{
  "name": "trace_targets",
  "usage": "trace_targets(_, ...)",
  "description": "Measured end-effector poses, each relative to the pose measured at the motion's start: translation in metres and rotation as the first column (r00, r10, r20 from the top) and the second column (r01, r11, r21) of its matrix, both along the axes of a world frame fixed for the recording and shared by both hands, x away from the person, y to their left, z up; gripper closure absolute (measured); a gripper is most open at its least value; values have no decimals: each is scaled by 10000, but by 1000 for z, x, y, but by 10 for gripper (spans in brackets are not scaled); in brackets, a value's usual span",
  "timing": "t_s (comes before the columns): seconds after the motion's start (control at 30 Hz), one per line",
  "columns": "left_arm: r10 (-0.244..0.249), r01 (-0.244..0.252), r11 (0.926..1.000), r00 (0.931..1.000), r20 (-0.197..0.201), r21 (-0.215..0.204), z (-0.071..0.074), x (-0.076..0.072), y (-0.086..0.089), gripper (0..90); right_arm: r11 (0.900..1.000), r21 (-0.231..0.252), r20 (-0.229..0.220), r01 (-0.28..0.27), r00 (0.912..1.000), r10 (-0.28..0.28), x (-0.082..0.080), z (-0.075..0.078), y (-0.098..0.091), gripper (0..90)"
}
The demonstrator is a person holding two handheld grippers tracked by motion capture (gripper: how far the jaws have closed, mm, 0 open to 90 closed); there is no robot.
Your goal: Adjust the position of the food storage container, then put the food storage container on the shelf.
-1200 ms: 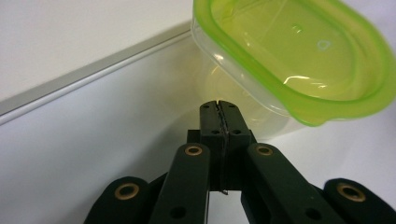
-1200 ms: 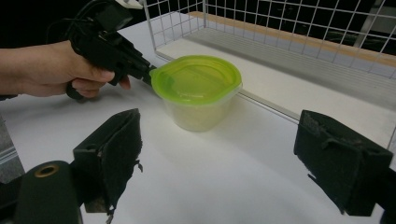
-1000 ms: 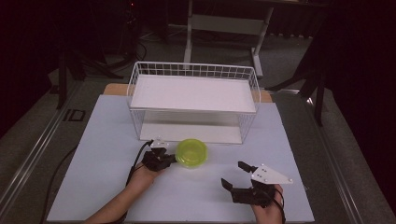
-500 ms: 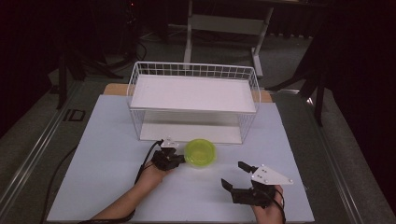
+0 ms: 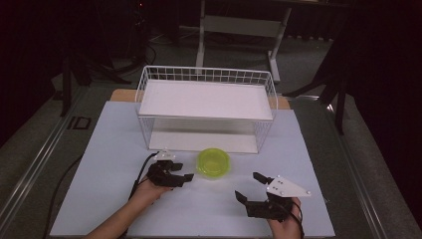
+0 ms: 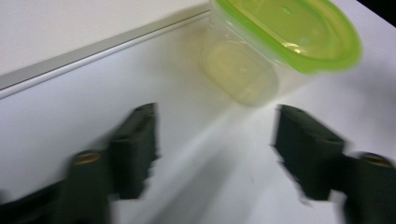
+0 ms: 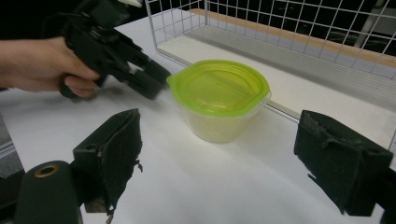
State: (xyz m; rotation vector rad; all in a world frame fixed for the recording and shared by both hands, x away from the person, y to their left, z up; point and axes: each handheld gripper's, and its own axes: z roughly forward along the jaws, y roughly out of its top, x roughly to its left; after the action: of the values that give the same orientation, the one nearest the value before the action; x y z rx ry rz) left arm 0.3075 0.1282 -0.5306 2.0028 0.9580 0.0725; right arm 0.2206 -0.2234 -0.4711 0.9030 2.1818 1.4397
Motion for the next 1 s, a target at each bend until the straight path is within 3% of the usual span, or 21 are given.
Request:
trace_targets(0.03,93,-93,9998,10000,1,169,2,-2,3,155,10000,-8,-3,-2,10000,2,0,0,0,149)
trace_targets(0.13,100,-100,9999,9999,107,-3,8,-9,17,63,10000,-93,4,20,10000,-20,1,-1,1,149)
trace_targets(0.23,340,-338,9981,9994,34,-513,14,-17,27,29,9999,-134,40,20,10000,-20,0,-1,2,149)
trace_targets(0.27,396,-348,9961,9976,576,-815,20,-25,29,27,9999,-148,36,18,10000,-18,0,-1,2,149)
trace_targets(0.33,287,-213,9953,9966,770,-944,23,-30,30,25,9999,-163,73,4,10000,-3,0,0,3,149)
trace_targets(0.4,193,-65,9957,9901,1391,-921,31,-38,29,25,9998,-123,57,-125,9999,126,-1,1,4,150)
trace_targets(0.47,175,41,9926,9842,1764,-1216,38,-46,29,25,9998,-126,80,-152,9999,153,-2,4,6,149)
trace_targets(0.5,81,223,9875,9814,1916,-1563,46,-51,28,25,9998,-94,131,-170,9998,172,-3,6,7,149)
trace_targets(0.7,-331,669,9838,9796,1980,-1663,65,-61,22,26,9997,-87,308,-224,9993,227,-4,19,10,149)
trace_targets(0.83,-179,496,9823,9848,1728,-1807,74,-64,19,47,9998,32,395,-187,9990,186,0,25,10,149)
trace_targets(0.87,-299,561,9826,9887,1470,-1773,76,-63,16,47,9999,71,365,-148,9992,146,2,26,11,149)
trace_targets(0.93,-334,609,9829,9871,1567,-1739,76,-63,15,47,9998,126,350,-136,9993,132,4,27,11,149)
trace_targets(1.0,-450,680,9838,9893,1385,-1657,77,-60,12,44,9998,138,409,-126,9991,120,11,30,13,148)
